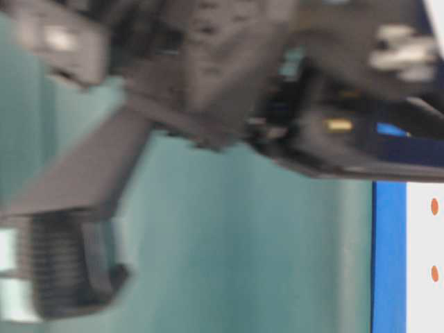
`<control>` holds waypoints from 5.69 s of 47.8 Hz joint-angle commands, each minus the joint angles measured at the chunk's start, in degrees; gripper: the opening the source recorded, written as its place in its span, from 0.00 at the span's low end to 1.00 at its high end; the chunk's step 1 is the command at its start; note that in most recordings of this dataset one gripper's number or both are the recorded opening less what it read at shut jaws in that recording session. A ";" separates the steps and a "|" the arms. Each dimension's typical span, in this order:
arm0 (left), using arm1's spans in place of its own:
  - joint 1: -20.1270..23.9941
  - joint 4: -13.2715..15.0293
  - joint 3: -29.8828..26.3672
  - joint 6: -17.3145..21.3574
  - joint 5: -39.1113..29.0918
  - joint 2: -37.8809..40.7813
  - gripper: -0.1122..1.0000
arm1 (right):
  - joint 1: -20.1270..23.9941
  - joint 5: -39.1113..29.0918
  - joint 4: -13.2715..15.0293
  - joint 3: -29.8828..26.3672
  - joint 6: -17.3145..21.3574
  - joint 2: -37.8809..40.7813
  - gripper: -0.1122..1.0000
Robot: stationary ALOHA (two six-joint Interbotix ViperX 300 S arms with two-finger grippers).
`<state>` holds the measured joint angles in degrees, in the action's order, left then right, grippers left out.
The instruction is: Touch the tip of the soldering iron to the mark.
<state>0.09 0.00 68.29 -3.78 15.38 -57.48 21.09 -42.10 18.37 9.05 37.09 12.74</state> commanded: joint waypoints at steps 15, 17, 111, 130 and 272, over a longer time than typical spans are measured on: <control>0.09 -0.09 -0.53 0.00 0.35 0.18 0.10 | -1.14 12.92 -1.41 2.81 0.26 5.63 0.16; 0.00 -0.09 -0.53 0.00 0.35 0.18 0.10 | -1.14 14.33 -1.49 2.90 0.35 6.24 0.16; 0.00 -0.09 -0.53 -0.97 0.35 0.09 0.10 | -0.97 -2.90 0.09 2.02 1.41 -11.07 0.90; 0.00 -0.09 -0.44 -0.97 0.35 -0.26 0.10 | -2.20 -7.47 3.87 1.85 0.97 -13.80 0.89; -0.44 -0.09 0.26 -1.76 0.09 -1.05 0.10 | -19.60 7.56 2.37 53.61 -8.61 -78.31 0.85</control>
<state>-0.35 0.00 69.08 -5.54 15.12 -58.80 1.67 -34.98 20.74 63.28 28.39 -66.09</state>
